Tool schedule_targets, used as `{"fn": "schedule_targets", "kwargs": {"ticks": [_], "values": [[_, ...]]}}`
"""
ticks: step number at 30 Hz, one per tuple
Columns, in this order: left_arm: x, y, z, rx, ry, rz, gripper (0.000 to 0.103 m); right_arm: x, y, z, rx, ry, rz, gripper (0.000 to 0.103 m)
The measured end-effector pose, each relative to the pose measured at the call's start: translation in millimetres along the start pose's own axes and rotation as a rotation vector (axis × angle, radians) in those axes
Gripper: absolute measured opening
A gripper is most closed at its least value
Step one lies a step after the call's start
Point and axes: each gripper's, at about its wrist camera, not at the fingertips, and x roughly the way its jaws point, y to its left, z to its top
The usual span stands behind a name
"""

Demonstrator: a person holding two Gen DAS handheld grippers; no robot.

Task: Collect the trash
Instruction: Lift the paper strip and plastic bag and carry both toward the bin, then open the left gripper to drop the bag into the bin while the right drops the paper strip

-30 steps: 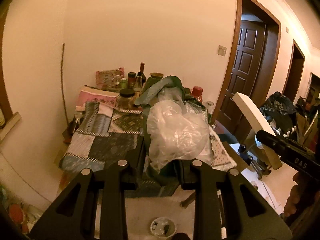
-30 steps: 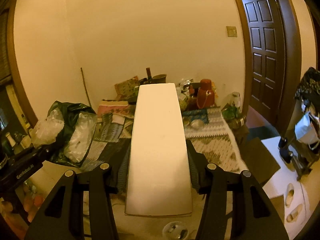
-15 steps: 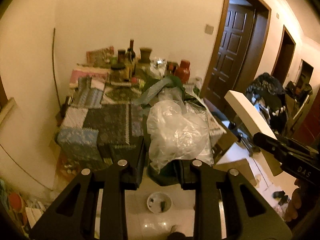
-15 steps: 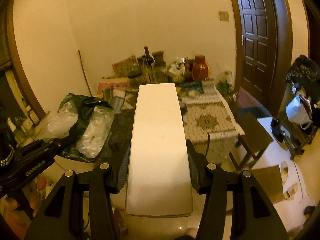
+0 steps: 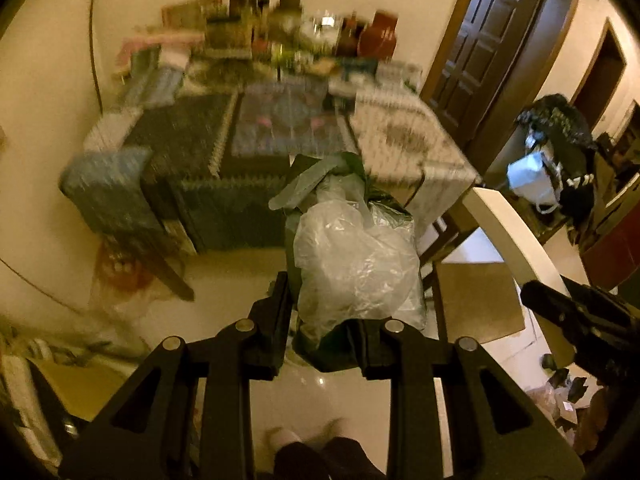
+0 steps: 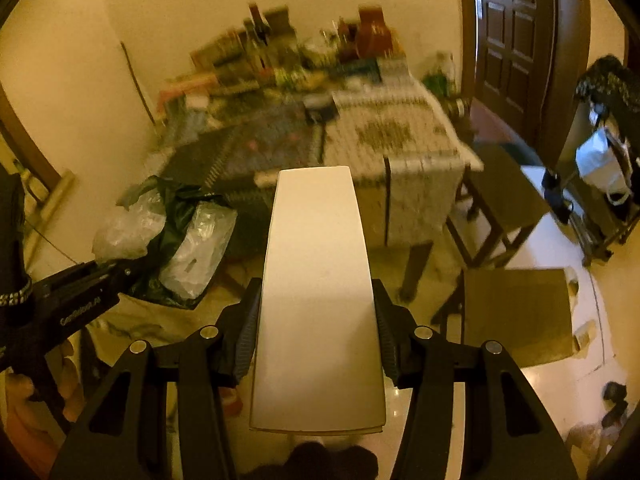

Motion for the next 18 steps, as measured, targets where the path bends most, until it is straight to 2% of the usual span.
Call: {"fn": "schedule_targets", "kwargs": {"ticks": [9,14,18], "values": [[145,16,-64,-0.055,0.202,0.049,0.027,108,-32,-55,0.013,0.192,0.007,0.048],[208,42,-103,-0.105,0.282,0.089,0.027,173,-44,-83,-0.001,0.277,0.012,0.048],[247,65,-130,-0.141,0.324,0.12,0.027,216,-46,-100,-0.021,0.309,0.011,0.048]]}}
